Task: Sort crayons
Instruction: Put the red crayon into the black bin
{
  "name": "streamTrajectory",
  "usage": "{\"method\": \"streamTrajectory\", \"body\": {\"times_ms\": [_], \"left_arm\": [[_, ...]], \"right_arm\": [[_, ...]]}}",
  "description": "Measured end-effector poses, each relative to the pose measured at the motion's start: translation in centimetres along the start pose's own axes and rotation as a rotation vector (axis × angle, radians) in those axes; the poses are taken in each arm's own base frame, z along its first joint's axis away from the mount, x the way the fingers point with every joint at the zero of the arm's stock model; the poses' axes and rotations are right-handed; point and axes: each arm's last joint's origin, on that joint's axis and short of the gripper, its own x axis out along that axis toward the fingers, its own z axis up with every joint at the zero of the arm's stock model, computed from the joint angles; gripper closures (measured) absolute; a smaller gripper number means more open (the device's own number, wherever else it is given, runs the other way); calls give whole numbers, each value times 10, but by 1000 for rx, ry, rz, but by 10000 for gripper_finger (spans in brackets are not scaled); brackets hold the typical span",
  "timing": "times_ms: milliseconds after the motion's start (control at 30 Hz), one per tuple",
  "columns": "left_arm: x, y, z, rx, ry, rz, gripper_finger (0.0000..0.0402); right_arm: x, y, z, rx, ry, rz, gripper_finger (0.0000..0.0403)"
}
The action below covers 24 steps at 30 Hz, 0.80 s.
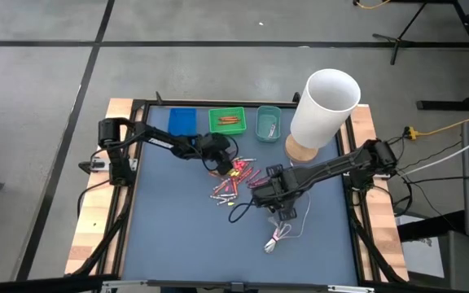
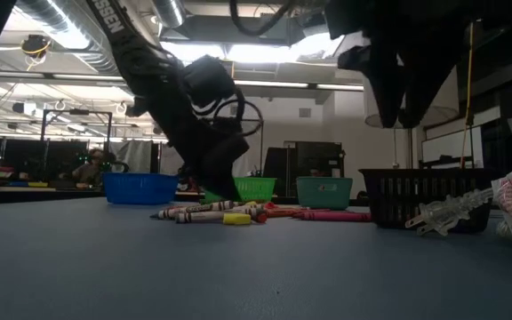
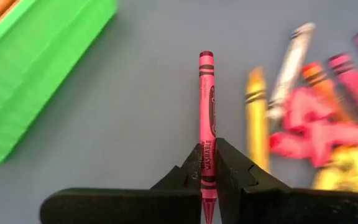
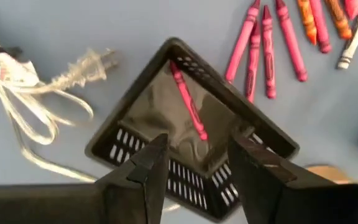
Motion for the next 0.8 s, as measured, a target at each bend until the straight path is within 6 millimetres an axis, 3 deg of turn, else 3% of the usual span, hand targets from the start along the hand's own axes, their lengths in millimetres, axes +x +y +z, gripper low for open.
{"method": "streamTrajectory", "body": {"times_ms": [333, 567, 800], "left_arm": [[-7, -34, 11, -69, -146, -247, 396], [-23, -78, 11, -67, -279, -406, 396], [-41, -115, 1, -21, -404, -402, 396]], "right_arm": [[-27, -4, -13, 38, -94, -3, 240], [-32, -6, -14, -4, -123, -50, 240], [-34, -8, -15, -13, -131, -128, 240]]}}
